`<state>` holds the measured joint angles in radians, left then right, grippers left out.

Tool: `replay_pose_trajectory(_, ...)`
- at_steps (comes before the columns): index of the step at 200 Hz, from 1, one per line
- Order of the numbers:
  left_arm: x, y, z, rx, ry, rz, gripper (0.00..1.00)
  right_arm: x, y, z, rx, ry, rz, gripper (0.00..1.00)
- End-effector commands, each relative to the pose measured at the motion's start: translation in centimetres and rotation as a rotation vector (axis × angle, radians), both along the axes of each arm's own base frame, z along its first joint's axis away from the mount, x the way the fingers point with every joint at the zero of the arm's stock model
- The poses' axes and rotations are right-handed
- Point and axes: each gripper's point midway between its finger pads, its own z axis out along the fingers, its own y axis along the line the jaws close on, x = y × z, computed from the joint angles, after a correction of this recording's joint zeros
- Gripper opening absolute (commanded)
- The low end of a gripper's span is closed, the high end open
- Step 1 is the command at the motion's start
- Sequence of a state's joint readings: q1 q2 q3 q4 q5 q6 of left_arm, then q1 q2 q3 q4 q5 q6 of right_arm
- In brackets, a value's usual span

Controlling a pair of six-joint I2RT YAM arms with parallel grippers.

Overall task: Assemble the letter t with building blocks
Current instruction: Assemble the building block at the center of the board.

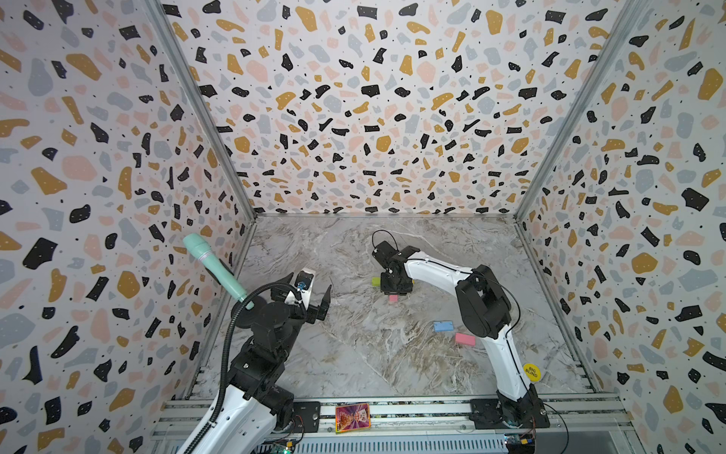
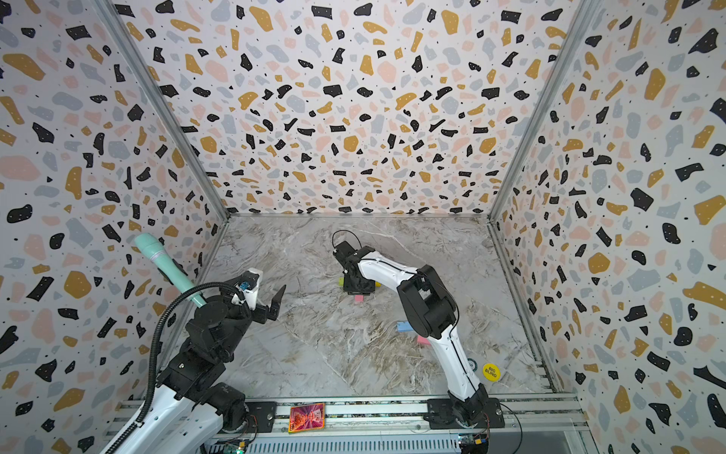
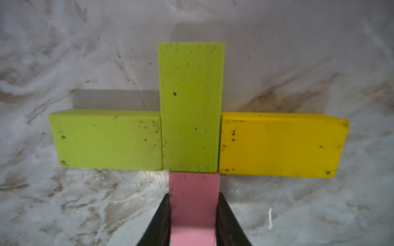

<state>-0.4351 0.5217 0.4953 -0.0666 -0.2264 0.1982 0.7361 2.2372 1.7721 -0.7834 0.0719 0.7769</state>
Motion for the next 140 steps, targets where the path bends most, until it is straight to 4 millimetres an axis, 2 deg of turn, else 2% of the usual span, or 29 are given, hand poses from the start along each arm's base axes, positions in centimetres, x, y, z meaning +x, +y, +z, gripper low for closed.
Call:
replay_pose_trajectory(1, -0.05, 0.05, 0.78, -0.004, -0.028, 0.003, 1.0, -0.63, -1.89, -2.45, -0.082, 0.053, -0.012, 0.3)
replay_pose_trajectory(140, -0.15, -0.15, 0.81, -0.006, -0.029, -0.009, 0.99, -1.26, -1.62, -2.02, -0.069, 0.062, 0.001, 0.46)
